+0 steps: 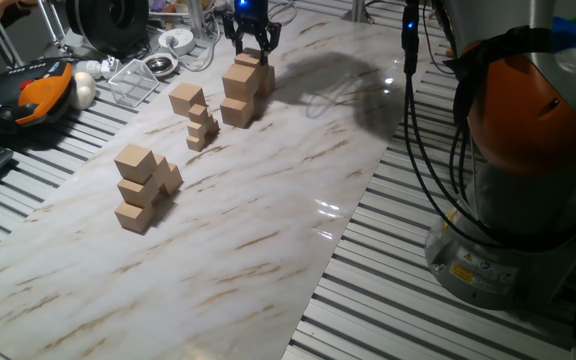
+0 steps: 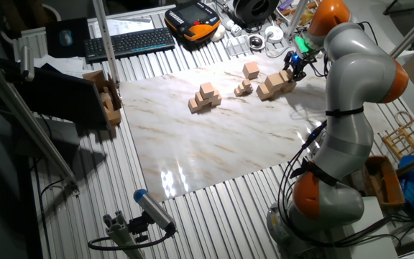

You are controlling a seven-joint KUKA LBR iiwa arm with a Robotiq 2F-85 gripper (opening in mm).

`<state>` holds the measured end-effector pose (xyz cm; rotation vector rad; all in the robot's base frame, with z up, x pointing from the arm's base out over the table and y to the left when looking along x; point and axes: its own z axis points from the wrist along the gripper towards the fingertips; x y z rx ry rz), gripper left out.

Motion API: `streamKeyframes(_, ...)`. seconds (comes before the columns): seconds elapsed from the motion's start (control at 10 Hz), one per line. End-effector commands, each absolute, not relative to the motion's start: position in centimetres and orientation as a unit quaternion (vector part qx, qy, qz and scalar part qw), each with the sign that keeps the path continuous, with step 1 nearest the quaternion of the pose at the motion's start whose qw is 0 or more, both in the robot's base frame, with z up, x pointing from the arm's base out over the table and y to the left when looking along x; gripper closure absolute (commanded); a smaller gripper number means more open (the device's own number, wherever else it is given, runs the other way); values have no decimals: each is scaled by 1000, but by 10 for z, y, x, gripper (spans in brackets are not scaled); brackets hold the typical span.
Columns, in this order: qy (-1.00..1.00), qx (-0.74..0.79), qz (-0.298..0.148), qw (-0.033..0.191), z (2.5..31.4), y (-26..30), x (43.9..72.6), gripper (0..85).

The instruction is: Stack the blocks into a pyramid shape

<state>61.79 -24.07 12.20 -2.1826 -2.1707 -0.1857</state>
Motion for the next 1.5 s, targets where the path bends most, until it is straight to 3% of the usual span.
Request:
streamKeyframes(0.0, -703, -708, -61, 30, 122, -240, 618, 850)
streamKeyframes(1.4, -703, -707, -67, 29, 119, -239, 619, 850)
